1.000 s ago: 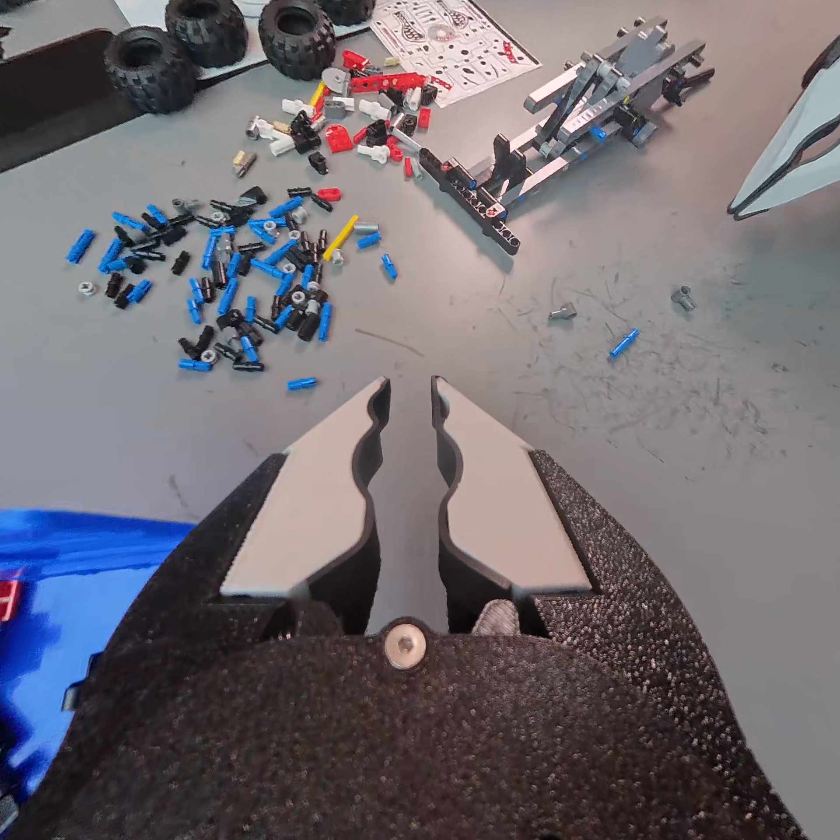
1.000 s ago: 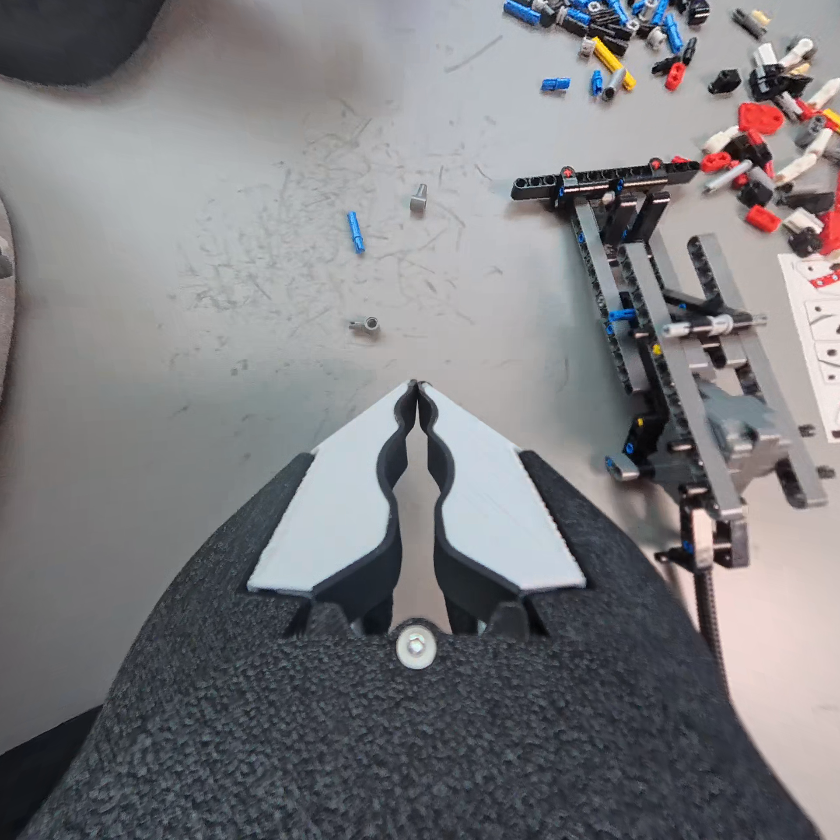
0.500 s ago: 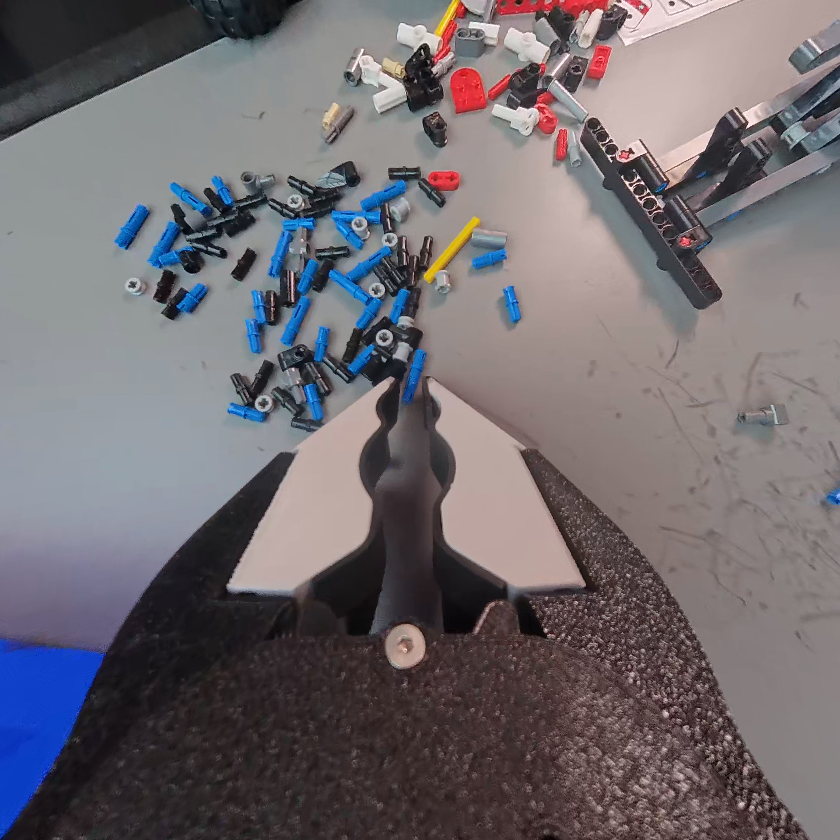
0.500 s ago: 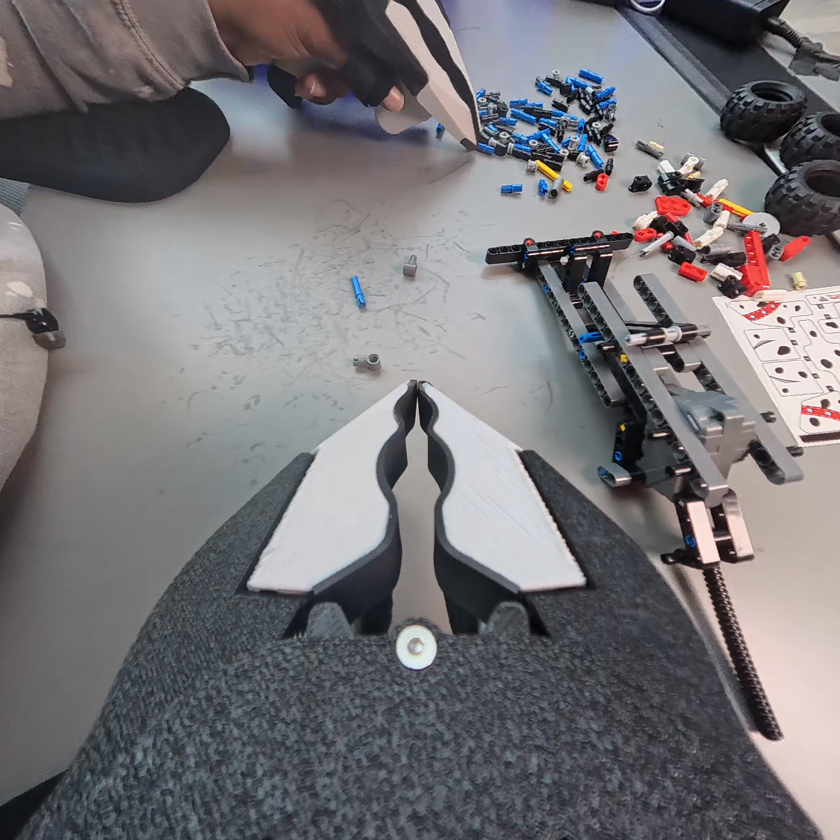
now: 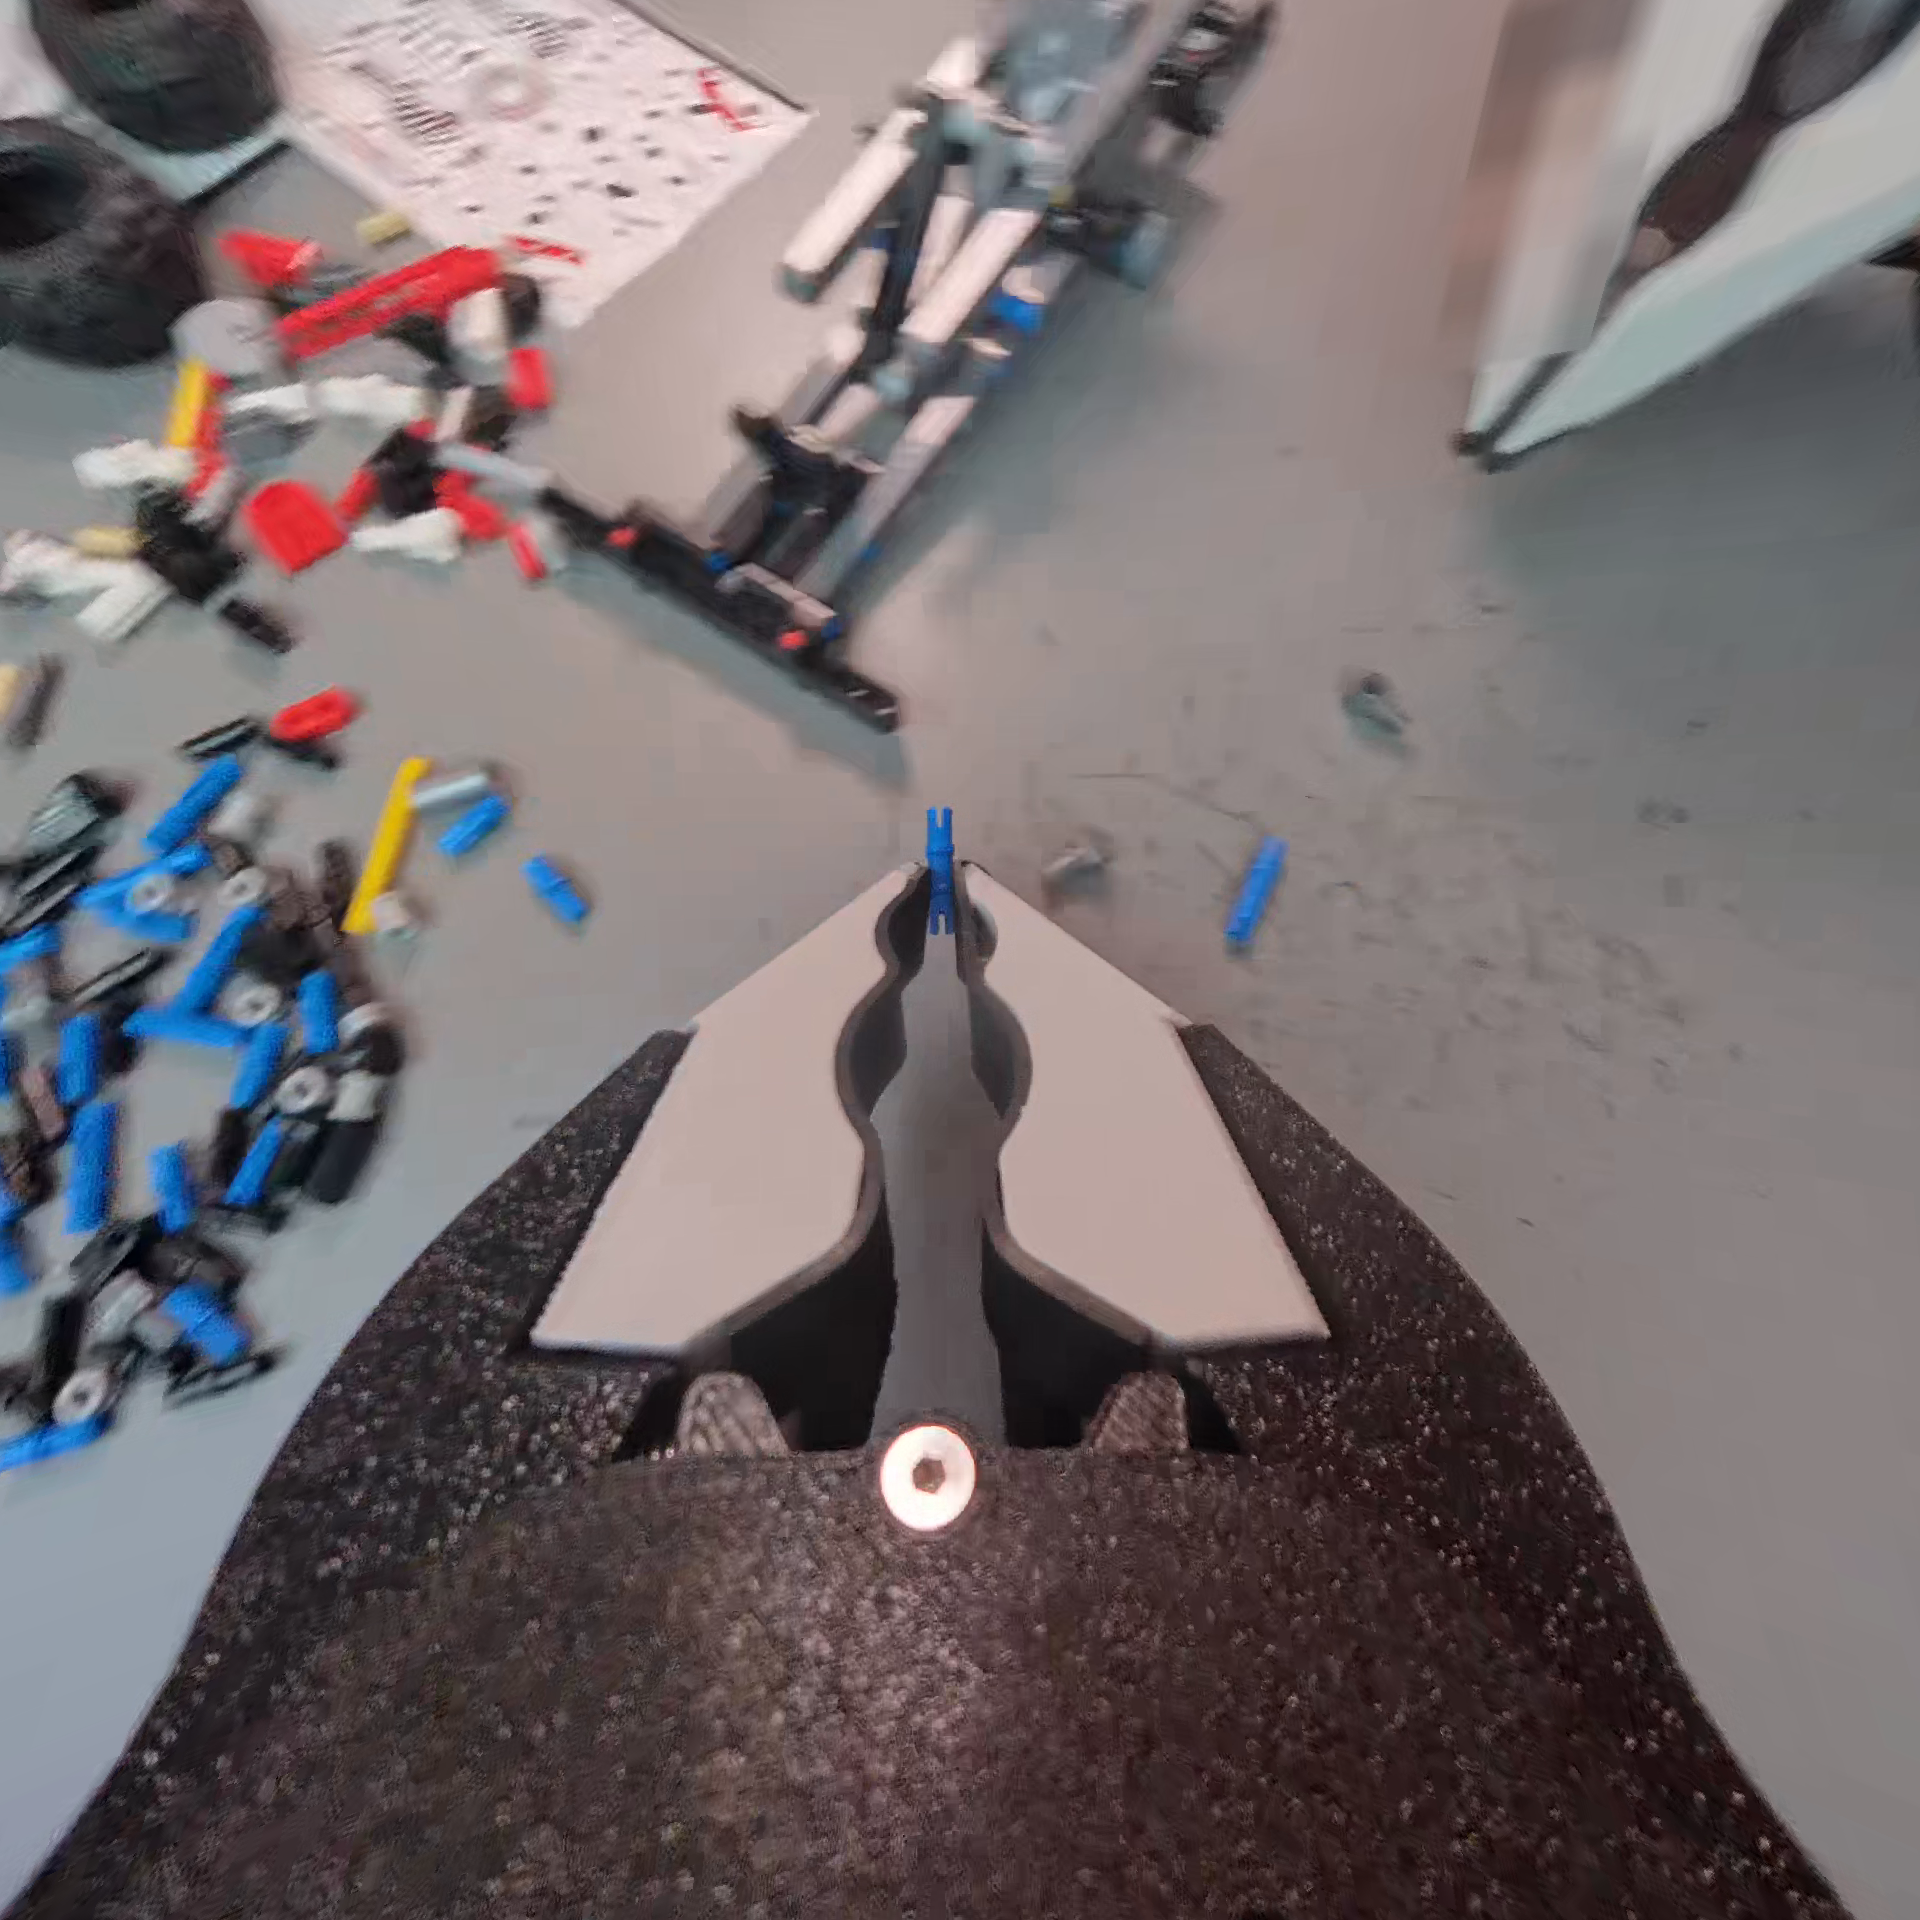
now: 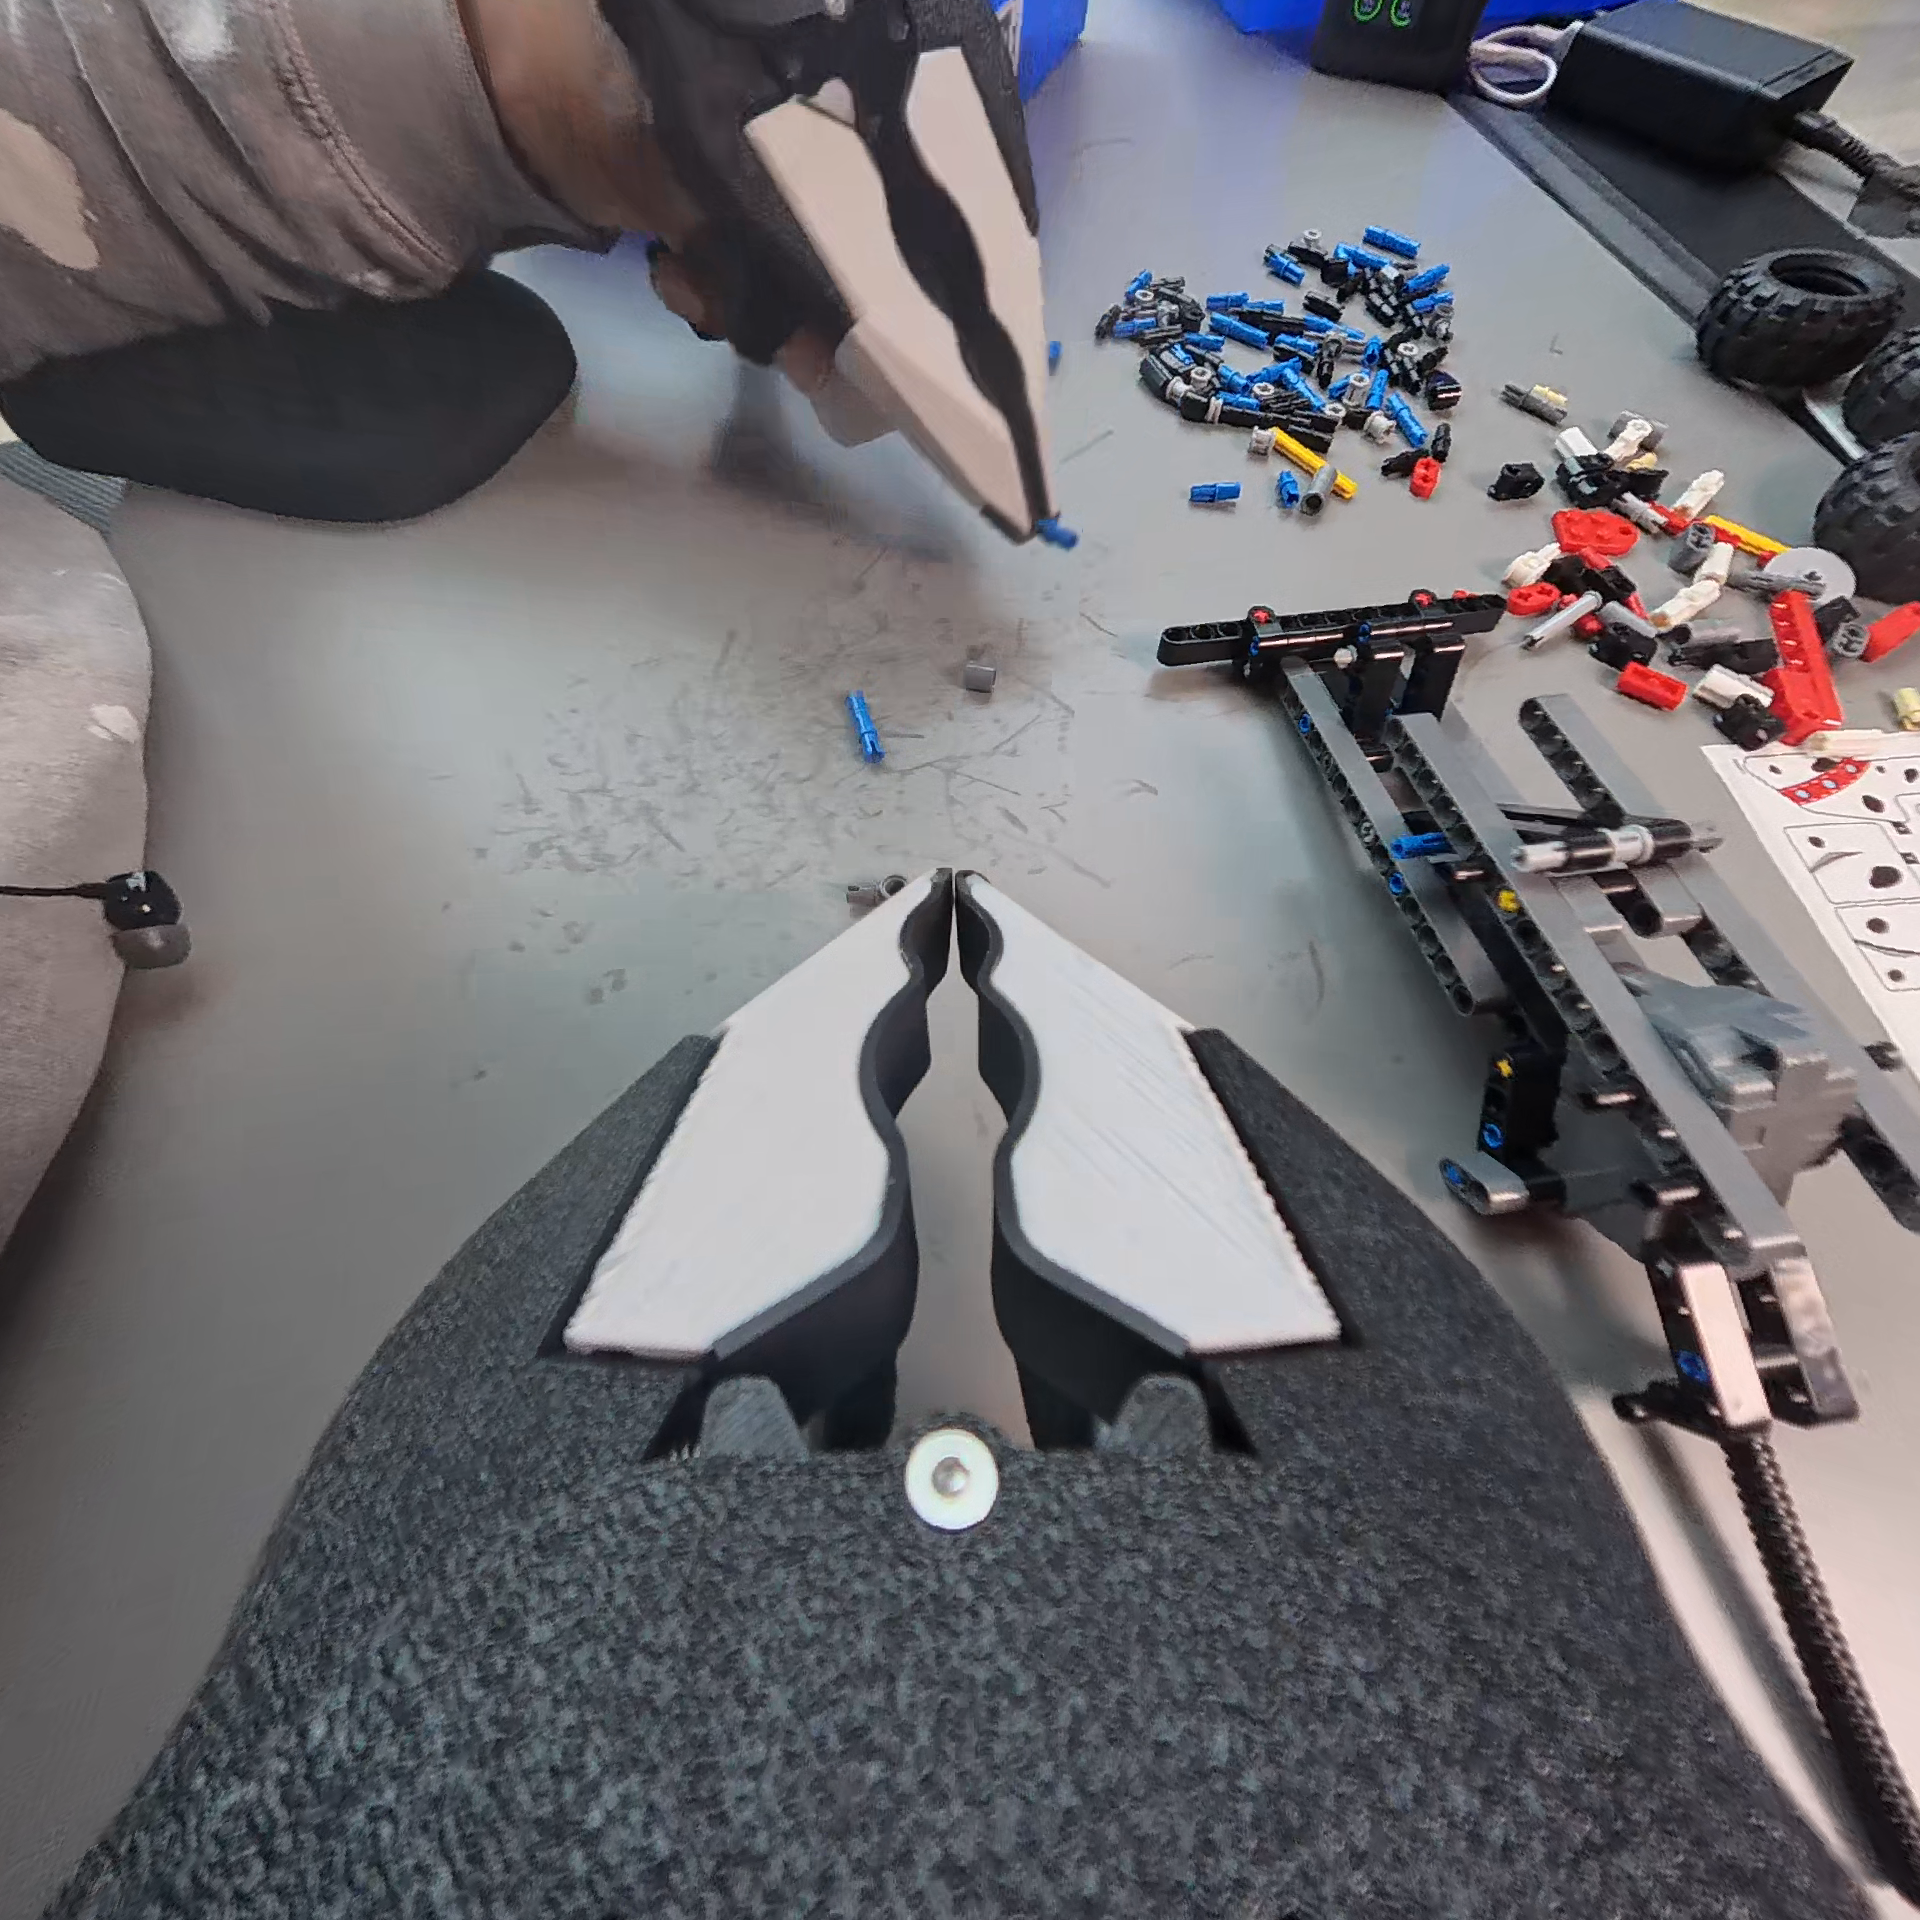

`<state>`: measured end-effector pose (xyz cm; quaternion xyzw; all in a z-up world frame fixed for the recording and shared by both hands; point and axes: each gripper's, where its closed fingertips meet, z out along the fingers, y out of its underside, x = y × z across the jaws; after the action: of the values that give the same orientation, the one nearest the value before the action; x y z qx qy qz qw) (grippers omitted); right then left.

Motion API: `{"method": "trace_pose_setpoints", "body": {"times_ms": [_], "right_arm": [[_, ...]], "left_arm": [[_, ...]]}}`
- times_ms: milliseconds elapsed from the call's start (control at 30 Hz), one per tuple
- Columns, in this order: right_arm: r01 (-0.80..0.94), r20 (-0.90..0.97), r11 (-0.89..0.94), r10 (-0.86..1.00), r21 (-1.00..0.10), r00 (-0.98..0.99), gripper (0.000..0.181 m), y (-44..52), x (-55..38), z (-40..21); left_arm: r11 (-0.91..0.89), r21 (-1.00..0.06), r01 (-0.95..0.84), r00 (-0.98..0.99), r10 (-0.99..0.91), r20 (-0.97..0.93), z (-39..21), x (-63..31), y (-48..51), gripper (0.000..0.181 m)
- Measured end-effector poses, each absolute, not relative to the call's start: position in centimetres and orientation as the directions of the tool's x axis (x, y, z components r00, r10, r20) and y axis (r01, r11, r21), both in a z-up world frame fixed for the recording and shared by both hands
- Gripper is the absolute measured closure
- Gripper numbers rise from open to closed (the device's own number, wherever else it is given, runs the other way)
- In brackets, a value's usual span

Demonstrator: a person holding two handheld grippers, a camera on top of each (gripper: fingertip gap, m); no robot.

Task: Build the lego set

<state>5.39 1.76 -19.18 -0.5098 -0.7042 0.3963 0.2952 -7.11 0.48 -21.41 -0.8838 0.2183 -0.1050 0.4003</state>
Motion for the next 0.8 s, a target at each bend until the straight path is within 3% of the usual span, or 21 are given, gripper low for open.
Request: {"method": "trace_pose_setpoints", "body": {"times_ms": [167, 533, 733, 800], "right_arm": [[0.549, 0.019, 0.217, 0.939, -0.807, -0.344, 0.171, 0.3, 4.7, -21.3], [0.649, 0.056, 0.306, 0.925, -0.697, -0.376, 0.155, -0.8, 4.2, -23.2], [0.673, 0.072, 0.315, 0.929, -0.669, -0.363, 0.152, -0.7, 4.2, -23.4], [0.609, 0.111, 0.330, 0.923, -0.722, -0.369, 0.151, -1.1, 3.7, -22.2]], "left_arm": [[-0.494, -0.746, -0.446, 0.751, -0.660, -0.011, -21.9, -1.5, -1.9, 0.176], [-0.487, -0.718, -0.498, 0.720, -0.693, -0.030, -23.2, -0.3, -3.5, 0.175], [-0.417, -0.778, -0.471, 0.708, -0.704, -0.051, -21.4, 0.7, -3.4, 0.175], [-0.361, -0.818, -0.447, 0.695, -0.716, -0.063, -20.2, 1.5, -3.4, 0.175]]}}
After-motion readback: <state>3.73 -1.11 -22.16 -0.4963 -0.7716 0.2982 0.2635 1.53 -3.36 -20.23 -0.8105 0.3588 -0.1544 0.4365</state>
